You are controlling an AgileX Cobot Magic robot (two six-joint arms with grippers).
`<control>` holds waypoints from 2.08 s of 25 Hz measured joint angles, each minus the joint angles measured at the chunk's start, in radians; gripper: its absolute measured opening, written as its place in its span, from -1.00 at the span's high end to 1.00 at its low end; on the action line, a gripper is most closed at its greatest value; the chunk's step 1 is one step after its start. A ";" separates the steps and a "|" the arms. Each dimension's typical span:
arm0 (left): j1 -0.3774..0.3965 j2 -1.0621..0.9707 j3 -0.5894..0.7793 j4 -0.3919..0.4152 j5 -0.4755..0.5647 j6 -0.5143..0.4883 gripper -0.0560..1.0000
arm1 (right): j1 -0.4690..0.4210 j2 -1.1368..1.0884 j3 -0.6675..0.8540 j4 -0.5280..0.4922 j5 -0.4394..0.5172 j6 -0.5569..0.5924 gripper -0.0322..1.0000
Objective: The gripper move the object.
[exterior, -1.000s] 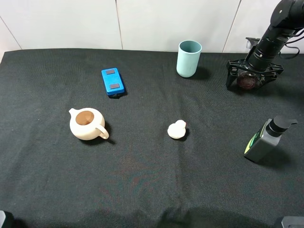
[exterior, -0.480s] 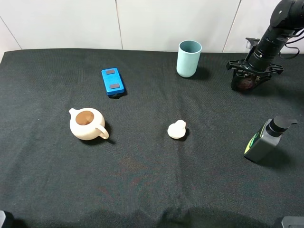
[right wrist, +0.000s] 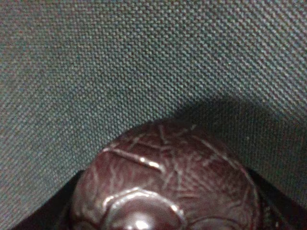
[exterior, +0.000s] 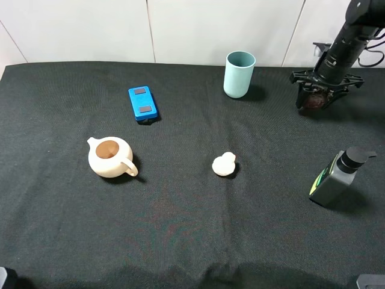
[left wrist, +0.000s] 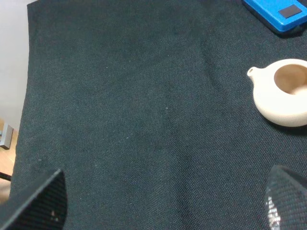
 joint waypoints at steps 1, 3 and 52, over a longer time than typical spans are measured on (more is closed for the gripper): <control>0.000 0.000 0.000 0.000 0.000 0.000 -0.77 | 0.000 -0.001 -0.003 0.000 0.010 0.000 0.08; 0.000 0.000 0.000 0.000 0.000 0.000 -0.77 | 0.000 -0.008 -0.003 -0.001 0.023 0.000 0.08; 0.000 0.000 0.000 0.000 0.000 0.000 -0.77 | 0.489 -0.299 0.048 -0.053 0.138 0.131 0.08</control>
